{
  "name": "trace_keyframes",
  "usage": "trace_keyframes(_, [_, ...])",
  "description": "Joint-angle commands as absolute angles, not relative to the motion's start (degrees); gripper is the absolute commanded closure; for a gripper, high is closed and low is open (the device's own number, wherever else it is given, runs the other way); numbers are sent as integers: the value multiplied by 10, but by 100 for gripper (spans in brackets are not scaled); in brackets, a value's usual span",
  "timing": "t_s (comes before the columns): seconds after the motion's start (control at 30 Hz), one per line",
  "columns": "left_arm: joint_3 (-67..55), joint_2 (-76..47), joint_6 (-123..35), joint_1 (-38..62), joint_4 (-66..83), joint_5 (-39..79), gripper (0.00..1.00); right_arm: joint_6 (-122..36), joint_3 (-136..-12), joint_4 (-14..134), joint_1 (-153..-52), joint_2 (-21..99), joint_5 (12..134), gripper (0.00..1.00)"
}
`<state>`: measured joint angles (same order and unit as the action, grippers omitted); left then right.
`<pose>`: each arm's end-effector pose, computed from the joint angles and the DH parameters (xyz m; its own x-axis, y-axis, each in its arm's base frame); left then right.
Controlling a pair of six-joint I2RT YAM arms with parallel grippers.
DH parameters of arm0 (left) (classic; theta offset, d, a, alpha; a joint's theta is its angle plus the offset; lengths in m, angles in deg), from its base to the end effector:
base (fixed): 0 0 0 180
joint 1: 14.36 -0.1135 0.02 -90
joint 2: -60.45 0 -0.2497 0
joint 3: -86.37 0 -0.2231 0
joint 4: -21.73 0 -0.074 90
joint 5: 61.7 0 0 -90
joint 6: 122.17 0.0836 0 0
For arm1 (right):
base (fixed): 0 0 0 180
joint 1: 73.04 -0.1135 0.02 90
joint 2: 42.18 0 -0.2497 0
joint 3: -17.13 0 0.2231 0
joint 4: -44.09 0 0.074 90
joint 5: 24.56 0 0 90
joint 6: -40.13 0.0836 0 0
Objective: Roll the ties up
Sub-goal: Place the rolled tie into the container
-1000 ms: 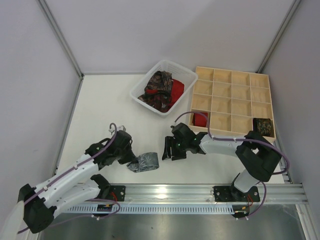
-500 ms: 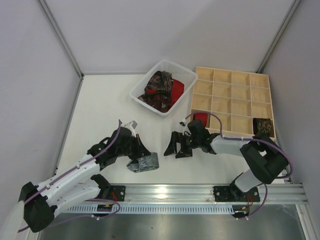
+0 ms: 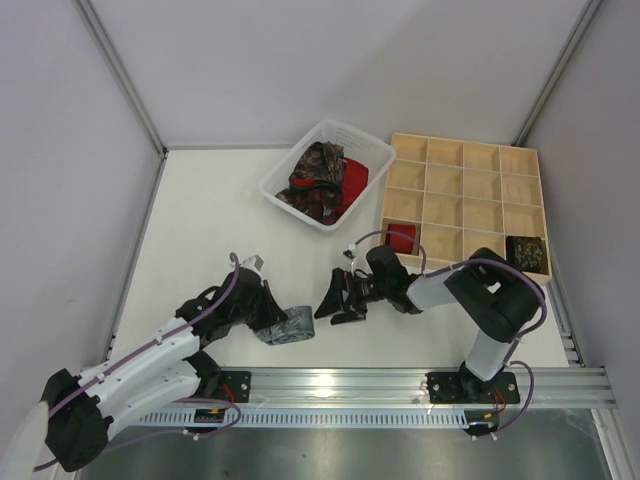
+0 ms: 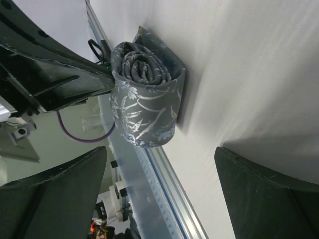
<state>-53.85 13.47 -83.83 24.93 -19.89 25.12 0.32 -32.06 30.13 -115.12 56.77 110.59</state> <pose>0.1322 -0.1142 0.1496 -0.8794 -0.2923 -0.3757 -0.0471 0.8388 -0.5423 0.1910 0.2523 0.1121 -0.9689 -0.1449 -0.2007 -0.2423 0.3896 0.8886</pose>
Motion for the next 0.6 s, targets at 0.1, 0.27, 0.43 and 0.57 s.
trace_keyframes(0.1, [-568,163,-857,245,-198,269,100,57,-359,224,-1188,620,1107,0])
trace_keyframes(0.27, [-578,172,-859,245,-200,277,100,94,-375,227,-1214,649,1067,0])
trace_keyframes(0.43, [-582,174,-860,245,-205,282,100,100,-393,264,-1231,668,1031,1])
trace_keyframes(0.57, [-591,183,-869,245,-217,303,100,104,-400,282,-1244,679,1007,2])
